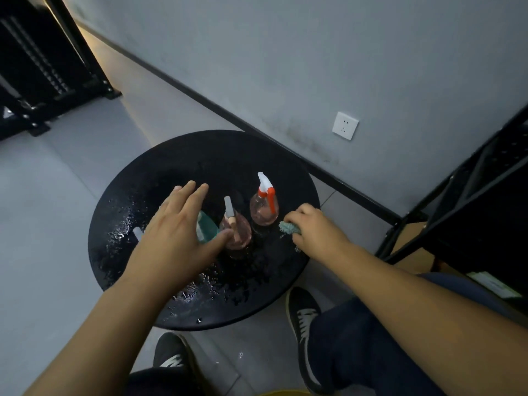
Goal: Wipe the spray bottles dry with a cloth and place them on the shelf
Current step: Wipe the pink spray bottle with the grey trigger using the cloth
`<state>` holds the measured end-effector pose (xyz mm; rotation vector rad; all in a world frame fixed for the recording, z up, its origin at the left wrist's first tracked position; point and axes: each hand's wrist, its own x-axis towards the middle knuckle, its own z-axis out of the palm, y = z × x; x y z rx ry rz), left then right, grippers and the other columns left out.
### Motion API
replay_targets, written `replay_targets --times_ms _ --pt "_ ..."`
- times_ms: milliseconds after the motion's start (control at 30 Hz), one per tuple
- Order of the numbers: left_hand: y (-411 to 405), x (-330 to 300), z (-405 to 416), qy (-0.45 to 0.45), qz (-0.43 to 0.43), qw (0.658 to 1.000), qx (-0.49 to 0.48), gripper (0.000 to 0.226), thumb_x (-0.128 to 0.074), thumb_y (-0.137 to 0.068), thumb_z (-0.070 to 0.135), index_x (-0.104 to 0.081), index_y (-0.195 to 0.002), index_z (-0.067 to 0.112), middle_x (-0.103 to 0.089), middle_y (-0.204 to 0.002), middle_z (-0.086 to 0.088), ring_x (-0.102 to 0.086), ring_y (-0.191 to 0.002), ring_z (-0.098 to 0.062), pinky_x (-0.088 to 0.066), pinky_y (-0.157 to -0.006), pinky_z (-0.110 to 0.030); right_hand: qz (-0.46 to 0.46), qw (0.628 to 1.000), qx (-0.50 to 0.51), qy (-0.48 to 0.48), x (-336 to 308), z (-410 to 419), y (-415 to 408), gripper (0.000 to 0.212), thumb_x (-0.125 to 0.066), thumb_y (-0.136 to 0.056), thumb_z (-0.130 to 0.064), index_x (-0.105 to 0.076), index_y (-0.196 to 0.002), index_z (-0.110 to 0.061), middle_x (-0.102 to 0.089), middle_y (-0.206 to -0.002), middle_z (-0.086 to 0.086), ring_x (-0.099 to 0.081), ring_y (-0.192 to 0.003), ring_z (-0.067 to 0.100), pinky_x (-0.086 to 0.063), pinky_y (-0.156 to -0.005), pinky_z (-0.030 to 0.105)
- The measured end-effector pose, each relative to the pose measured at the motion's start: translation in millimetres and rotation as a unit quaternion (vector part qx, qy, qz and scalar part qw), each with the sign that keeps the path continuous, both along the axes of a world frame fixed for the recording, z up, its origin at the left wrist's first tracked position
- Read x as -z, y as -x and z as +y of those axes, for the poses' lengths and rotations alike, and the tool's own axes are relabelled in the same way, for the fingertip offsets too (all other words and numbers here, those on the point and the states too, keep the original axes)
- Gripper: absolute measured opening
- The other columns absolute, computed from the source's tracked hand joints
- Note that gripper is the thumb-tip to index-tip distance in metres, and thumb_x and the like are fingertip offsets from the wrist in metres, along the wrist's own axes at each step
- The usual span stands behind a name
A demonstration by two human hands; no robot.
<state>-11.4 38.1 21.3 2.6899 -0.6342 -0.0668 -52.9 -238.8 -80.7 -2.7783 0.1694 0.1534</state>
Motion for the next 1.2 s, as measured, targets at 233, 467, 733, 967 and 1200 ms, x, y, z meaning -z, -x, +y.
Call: replay_targets --times_ms 233,467,733,967,1200 --pt "22 -2 47 0.018 -0.001 0.997 -0.069 0.094 -0.066 -0.094 0.064 -0.026 -0.169 0.025 -0.022 -0.177 0.0 -0.017 -0.165 -0.022 -0.023 -0.132 -0.046 -0.12 0.992 -0.037 -0.005 -54 34 19 0.041 -0.069 -0.093 -0.014 -0.064 -0.133 -0.022 -0.052 -0.128 -0.002 -0.053 -0.112 0.021 -0.052 -0.092 0.033" --pt "26 10 86 0.018 -0.001 0.993 -0.118 0.089 -0.068 -0.096 0.057 -0.031 -0.168 0.02 -0.027 -0.176 -0.004 -0.019 -0.164 -0.024 -0.022 -0.131 -0.042 -0.175 0.981 -0.085 -0.008 -75 74 8 0.039 -0.071 -0.092 -0.015 -0.066 -0.13 -0.022 -0.055 -0.127 -0.003 -0.055 -0.114 0.022 -0.047 -0.105 0.036" --pt "18 28 119 0.024 0.016 0.985 -0.171 0.083 -0.069 -0.096 0.053 -0.036 -0.165 0.021 -0.035 -0.171 -0.002 -0.031 -0.159 -0.023 -0.031 -0.128 -0.042 -0.207 0.967 -0.143 -0.026 -68 117 -30 0.036 -0.07 -0.092 -0.02 -0.066 -0.127 -0.028 -0.054 -0.126 -0.008 -0.057 -0.11 0.02 -0.045 -0.109 0.053" --pt "-10 47 132 -0.016 0.129 0.966 -0.224 0.067 -0.072 -0.096 0.045 -0.051 -0.155 0.021 -0.052 -0.157 -0.003 -0.055 -0.139 -0.025 -0.047 -0.111 -0.041 -0.226 0.956 -0.176 -0.062 -61 149 -61 0.037 -0.073 -0.092 -0.016 -0.067 -0.128 -0.023 -0.055 -0.126 -0.004 -0.054 -0.112 0.018 -0.042 -0.096 0.024" --pt "-29 81 115 0.044 0.228 0.95 -0.208 0.052 -0.079 -0.093 0.032 -0.059 -0.14 0.02 -0.067 -0.124 0.0 -0.062 -0.091 -0.013 -0.046 -0.073 -0.026 -0.236 0.952 -0.152 -0.121 -51 161 -83 0.039 -0.074 -0.088 -0.008 -0.07 -0.125 -0.02 -0.057 -0.125 -0.002 -0.057 -0.113 0.02 -0.052 -0.096 0.032"
